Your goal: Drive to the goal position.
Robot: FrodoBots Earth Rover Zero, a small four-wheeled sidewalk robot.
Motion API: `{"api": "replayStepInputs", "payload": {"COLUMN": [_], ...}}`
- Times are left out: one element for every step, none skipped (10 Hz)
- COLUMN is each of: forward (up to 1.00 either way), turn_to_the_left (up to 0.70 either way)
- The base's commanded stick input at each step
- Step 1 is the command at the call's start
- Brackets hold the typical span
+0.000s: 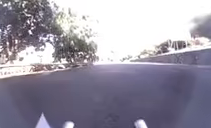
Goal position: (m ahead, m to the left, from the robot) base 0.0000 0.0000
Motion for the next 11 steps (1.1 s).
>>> {"api": "replayStepInputs", "payload": {"forward": [0.70, 0.70, 0.70, 0.70, 0.70, 0.70, 0.70, 0.70, 0.70, 0.70, 0.70], "turn_to_the_left": [-0.35, -0.35, -0.35, -0.35, -0.35, -0.35, -0.35, -0.35, -0.35, -0.35, -0.35]}}
